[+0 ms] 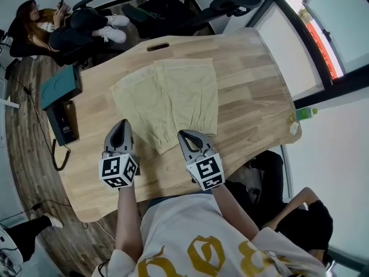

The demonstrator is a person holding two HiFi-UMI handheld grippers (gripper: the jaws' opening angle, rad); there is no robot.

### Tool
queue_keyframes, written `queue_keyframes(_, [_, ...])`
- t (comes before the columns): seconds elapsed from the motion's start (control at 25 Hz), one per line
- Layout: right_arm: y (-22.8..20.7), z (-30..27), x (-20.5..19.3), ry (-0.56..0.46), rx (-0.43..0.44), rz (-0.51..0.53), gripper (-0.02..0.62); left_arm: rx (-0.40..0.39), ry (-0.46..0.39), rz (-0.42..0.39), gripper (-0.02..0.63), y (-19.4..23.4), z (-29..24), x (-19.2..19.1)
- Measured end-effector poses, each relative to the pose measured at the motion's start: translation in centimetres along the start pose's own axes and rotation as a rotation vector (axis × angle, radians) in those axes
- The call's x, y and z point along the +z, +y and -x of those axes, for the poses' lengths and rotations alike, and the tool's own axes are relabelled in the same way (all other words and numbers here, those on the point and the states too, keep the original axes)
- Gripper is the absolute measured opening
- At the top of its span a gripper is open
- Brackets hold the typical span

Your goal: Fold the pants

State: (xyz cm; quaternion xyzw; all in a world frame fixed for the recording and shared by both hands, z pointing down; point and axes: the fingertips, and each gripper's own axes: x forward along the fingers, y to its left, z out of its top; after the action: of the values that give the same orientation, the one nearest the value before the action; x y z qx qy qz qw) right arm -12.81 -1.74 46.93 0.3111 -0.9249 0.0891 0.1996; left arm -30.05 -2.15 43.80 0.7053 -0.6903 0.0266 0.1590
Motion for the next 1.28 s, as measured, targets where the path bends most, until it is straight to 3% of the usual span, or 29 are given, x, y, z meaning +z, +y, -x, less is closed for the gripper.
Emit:
queue_keyframes(0.4, [-0.6,-1.8,-1.0,0.016,0.028,-0.066,0.006,0.021,0.034,0.023,0.008,0.9,-0.9,-1.7])
queue_keyframes(1.0, [5.1,-4.9,-6.8,0.147,0.204,-0.086,0.013,0.067,0.147,0.047,0.008,3.7,-2.0,-7.3])
queue_keyframes(1.12, [6.1,-5.3,-7.9,0.167,0.253,-0.110,0.073,0.066,0.178,0.053,0.008,4.2,-2.7,-8.5])
queue_keyframes(1.28, [7.0,-5.7,-9.0,0.197,0.284,-0.099,0.092,0.077,0.212,0.054,0.008,4.9,-3.4,-9.6])
